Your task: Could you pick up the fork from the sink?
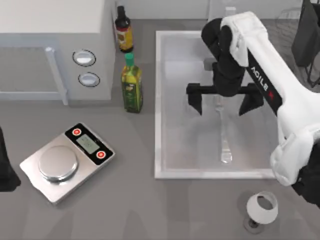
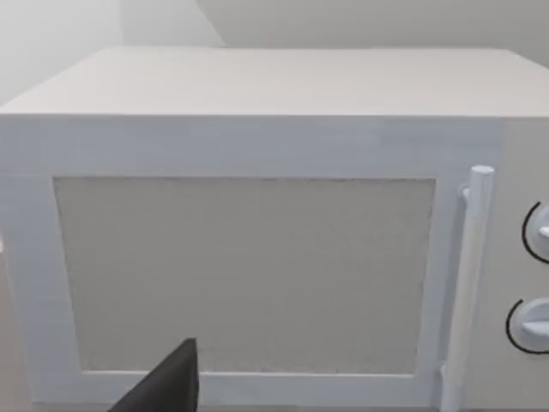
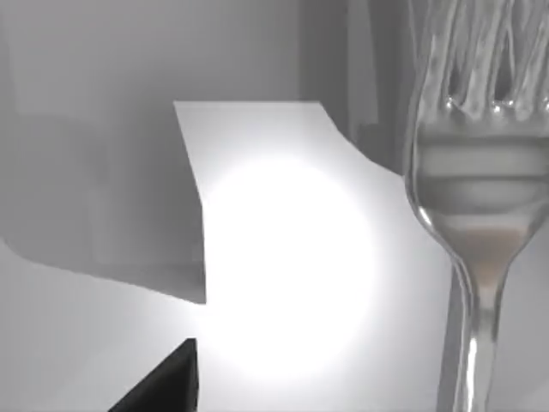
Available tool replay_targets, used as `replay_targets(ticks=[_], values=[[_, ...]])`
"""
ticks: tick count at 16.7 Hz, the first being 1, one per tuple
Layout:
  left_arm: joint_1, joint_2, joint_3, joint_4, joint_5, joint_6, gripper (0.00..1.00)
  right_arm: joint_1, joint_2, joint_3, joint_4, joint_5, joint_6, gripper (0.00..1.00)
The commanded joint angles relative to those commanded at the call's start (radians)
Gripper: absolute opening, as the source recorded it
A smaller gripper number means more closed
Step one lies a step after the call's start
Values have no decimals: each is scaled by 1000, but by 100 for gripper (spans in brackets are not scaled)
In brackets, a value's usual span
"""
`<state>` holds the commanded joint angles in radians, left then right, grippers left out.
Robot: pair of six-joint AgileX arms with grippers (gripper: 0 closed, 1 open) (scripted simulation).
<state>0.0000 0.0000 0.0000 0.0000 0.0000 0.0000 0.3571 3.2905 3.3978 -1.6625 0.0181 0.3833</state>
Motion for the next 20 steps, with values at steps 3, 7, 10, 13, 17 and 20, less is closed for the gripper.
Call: replay_targets(ticks=[3,7,10,13,17,20], values=[[0,0,0,0,0,0,100,0,121,145,-31,2,-1,100],[0,0,0,0,0,0,100,-1,168,195,-42,3,-2,100],[0,0,0,0,0,0,100,-1,168,195,-42,3,-2,100],[0,0,0,0,0,0,100,-1,168,195,-42,3,-2,77],[0,0,0,0,0,0,100,-1,168,195,-42,3,-2,47],[0,0,0,0,0,0,100,-1,168,195,-42,3,-2,25]])
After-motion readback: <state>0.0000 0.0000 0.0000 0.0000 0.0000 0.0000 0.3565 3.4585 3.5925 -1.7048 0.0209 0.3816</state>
